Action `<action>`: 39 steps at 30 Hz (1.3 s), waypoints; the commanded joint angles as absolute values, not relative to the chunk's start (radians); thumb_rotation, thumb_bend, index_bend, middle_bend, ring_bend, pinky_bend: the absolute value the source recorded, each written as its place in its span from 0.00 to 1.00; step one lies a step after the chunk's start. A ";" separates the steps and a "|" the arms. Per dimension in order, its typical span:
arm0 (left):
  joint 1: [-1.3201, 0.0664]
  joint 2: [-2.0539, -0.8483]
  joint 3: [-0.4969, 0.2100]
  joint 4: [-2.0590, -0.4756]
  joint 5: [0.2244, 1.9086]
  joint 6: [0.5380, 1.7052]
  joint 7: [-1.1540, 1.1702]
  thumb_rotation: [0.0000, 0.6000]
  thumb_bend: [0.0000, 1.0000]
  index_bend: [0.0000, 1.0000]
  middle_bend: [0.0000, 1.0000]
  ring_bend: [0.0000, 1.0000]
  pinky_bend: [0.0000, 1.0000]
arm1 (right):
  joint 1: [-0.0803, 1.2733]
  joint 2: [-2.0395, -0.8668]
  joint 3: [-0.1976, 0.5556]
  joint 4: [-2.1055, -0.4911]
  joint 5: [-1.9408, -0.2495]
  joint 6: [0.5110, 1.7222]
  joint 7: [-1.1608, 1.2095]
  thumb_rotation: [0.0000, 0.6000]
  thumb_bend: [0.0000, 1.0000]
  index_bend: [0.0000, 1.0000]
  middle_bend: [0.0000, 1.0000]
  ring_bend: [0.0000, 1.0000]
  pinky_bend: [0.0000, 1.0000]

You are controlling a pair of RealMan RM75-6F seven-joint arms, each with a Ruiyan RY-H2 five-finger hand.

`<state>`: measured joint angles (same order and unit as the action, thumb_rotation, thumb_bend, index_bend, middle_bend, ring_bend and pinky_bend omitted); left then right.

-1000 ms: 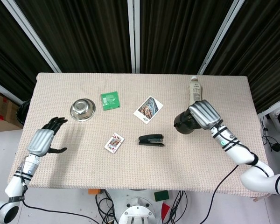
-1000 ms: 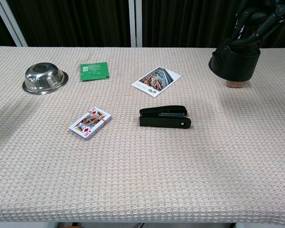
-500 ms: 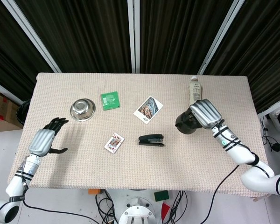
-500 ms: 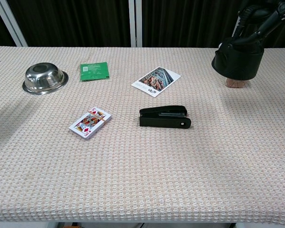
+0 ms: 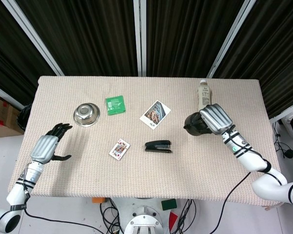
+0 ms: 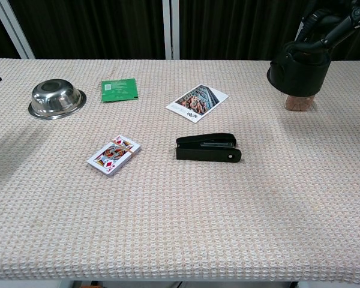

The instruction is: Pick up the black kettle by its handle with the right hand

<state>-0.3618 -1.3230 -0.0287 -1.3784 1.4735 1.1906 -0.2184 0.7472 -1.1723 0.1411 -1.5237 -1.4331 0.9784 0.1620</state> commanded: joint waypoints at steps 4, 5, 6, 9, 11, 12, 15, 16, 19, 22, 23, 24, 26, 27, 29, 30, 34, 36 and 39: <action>-0.363 -1.324 -0.029 -1.375 1.473 1.189 -0.219 1.00 0.06 0.12 0.08 0.05 0.24 | 0.746 -1.175 0.143 -1.521 -1.432 0.974 0.160 0.94 0.43 1.00 1.00 1.00 0.61; -0.364 -1.325 -0.029 -1.375 1.472 1.188 -0.220 1.00 0.06 0.12 0.08 0.05 0.24 | 0.745 -1.175 0.143 -1.521 -1.430 0.971 0.157 0.94 0.43 1.00 1.00 1.00 0.61; -0.364 -1.325 -0.029 -1.374 1.472 1.187 -0.220 1.00 0.06 0.12 0.08 0.05 0.24 | 0.745 -1.176 0.144 -1.521 -1.429 0.970 0.154 0.94 0.43 1.00 1.00 1.00 0.61; -0.365 -1.326 -0.029 -1.372 1.472 1.187 -0.221 1.00 0.06 0.12 0.08 0.05 0.24 | 0.745 -1.177 0.146 -1.522 -1.424 0.966 0.150 0.94 0.44 1.00 1.00 1.00 0.61; -0.364 -1.327 -0.029 -1.370 1.472 1.186 -0.223 1.00 0.06 0.12 0.08 0.05 0.24 | 0.745 -1.178 0.147 -1.521 -1.423 0.964 0.149 0.94 0.44 1.00 1.00 1.00 0.61; -0.364 -1.327 -0.028 -1.369 1.472 1.186 -0.224 1.00 0.06 0.12 0.08 0.05 0.24 | 0.745 -1.179 0.148 -1.520 -1.422 0.963 0.147 0.95 0.44 1.00 1.00 1.00 0.61; -0.364 -1.328 -0.027 -1.366 1.472 1.185 -0.226 1.00 0.06 0.12 0.08 0.05 0.24 | 0.746 -1.180 0.148 -1.520 -1.417 0.955 0.138 0.95 0.44 1.00 1.00 1.00 0.61; -0.364 -1.329 -0.027 -1.365 1.472 1.185 -0.227 1.00 0.06 0.12 0.08 0.05 0.24 | 0.747 -1.181 0.148 -1.520 -1.416 0.952 0.134 0.95 0.44 1.00 1.00 1.00 0.61; -0.363 -1.333 -0.026 -1.358 1.472 1.185 -0.233 1.00 0.06 0.12 0.08 0.05 0.24 | 0.753 -1.182 0.148 -1.517 -1.415 0.940 0.116 0.95 0.45 1.00 1.00 1.00 0.61; -0.363 -1.338 -0.026 -1.352 1.473 1.185 -0.240 1.00 0.06 0.12 0.08 0.05 0.24 | 0.760 -1.181 0.149 -1.514 -1.415 0.930 0.093 0.95 0.45 1.00 1.00 1.00 0.61; -0.363 -1.340 -0.025 -1.348 1.473 1.185 -0.244 1.00 0.06 0.12 0.08 0.05 0.24 | 0.763 -1.180 0.150 -1.514 -1.413 0.926 0.082 0.95 0.45 1.00 1.00 1.00 0.61; -0.363 -1.342 -0.025 -1.345 1.474 1.184 -0.246 1.00 0.06 0.12 0.08 0.05 0.24 | 0.765 -1.179 0.151 -1.514 -1.412 0.923 0.075 0.95 0.45 1.00 1.00 1.00 0.61; -0.363 -1.347 -0.023 -1.336 1.476 1.183 -0.253 1.00 0.06 0.12 0.08 0.05 0.24 | 0.768 -1.178 0.151 -1.515 -1.405 0.915 0.059 0.96 0.45 1.00 1.00 1.00 0.61; -0.363 -1.348 -0.022 -1.332 1.476 1.183 -0.257 1.00 0.06 0.12 0.08 0.05 0.24 | 0.769 -1.177 0.152 -1.515 -1.401 0.911 0.053 0.96 0.45 1.00 1.00 1.00 0.61; -0.363 -1.352 -0.020 -1.323 1.478 1.181 -0.266 1.00 0.06 0.12 0.08 0.05 0.24 | 0.771 -1.176 0.152 -1.515 -1.393 0.904 0.038 0.96 0.45 1.00 1.00 1.00 0.61; -0.363 -1.354 -0.020 -1.319 1.479 1.181 -0.270 1.00 0.06 0.12 0.08 0.05 0.24 | 0.772 -1.175 0.153 -1.515 -1.389 0.901 0.031 0.96 0.45 1.00 1.00 1.00 0.61; -0.362 -1.360 -0.018 -1.300 1.482 1.182 -0.291 1.00 0.06 0.12 0.08 0.05 0.24 | 0.776 -1.176 0.155 -1.515 -1.370 0.888 0.000 0.97 0.45 1.00 1.00 1.00 0.62; -0.362 -1.363 -0.017 -1.292 1.484 1.182 -0.300 1.00 0.06 0.12 0.08 0.05 0.24 | 0.778 -1.177 0.155 -1.515 -1.363 0.882 -0.012 0.98 0.45 1.00 1.00 1.00 0.62; -0.362 -1.367 -0.015 -1.279 1.488 1.183 -0.314 1.00 0.06 0.12 0.08 0.05 0.24 | 0.783 -1.182 0.156 -1.513 -1.352 0.872 -0.034 0.99 0.45 1.00 1.00 1.00 0.62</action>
